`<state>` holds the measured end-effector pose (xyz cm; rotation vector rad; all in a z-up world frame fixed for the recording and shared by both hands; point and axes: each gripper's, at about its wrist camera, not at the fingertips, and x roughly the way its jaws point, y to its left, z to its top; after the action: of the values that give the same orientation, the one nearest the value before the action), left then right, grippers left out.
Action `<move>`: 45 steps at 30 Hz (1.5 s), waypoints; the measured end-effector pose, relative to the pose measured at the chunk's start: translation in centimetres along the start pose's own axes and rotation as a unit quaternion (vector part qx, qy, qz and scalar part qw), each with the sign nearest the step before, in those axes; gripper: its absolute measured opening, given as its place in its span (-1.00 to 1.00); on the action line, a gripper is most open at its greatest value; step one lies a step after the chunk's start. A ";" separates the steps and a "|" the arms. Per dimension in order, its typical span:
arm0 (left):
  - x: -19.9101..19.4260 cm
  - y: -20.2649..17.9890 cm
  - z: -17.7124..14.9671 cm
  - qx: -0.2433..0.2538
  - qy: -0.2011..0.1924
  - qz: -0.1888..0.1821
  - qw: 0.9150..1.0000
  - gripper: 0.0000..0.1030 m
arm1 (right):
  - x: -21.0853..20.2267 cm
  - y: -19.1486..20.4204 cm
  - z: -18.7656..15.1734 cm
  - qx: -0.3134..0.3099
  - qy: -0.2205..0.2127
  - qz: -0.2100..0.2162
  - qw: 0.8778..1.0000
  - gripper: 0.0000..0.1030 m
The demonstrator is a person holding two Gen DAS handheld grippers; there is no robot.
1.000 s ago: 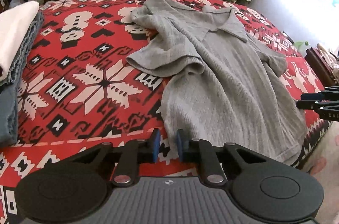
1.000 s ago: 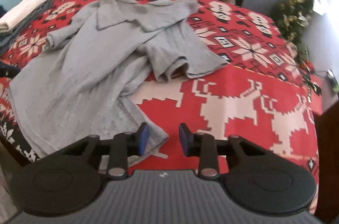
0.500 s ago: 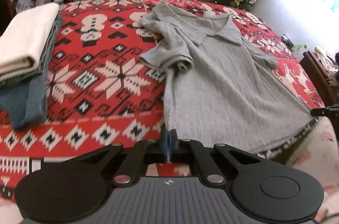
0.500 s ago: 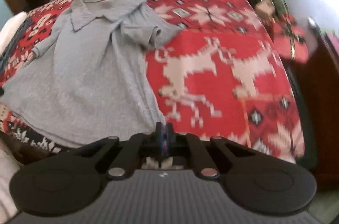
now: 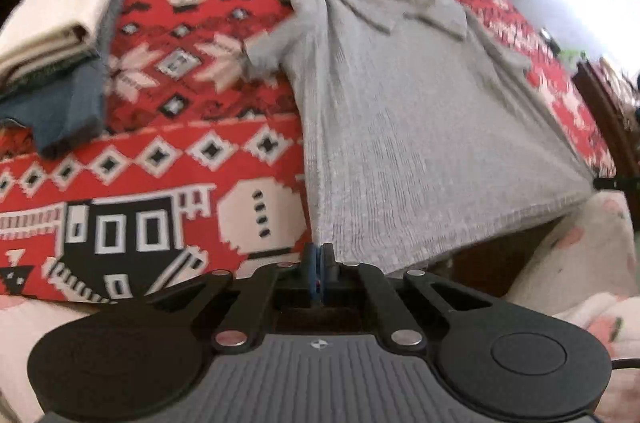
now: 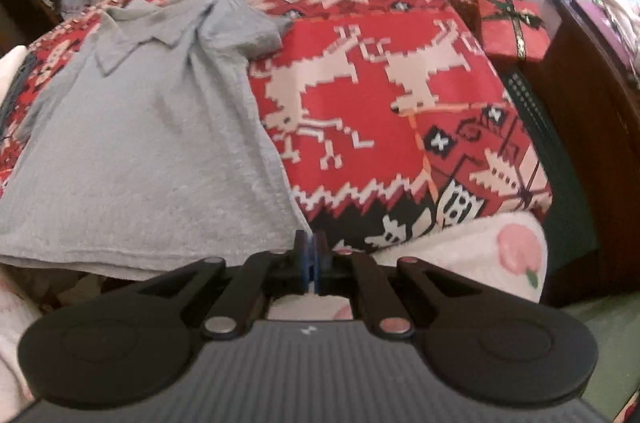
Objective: Fold clothes
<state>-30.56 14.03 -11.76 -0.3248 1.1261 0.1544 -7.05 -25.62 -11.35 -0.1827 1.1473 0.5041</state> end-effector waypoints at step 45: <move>8.5 5.3 16.3 -0.029 -0.144 0.007 0.989 -0.77 | 0.2 1.3 5.7 0.024 -0.111 0.038 0.993 -0.31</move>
<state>-14.50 24.08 -14.03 -0.3352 0.8384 0.2400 -2.90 -22.19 -9.05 -0.0400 0.9495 0.5488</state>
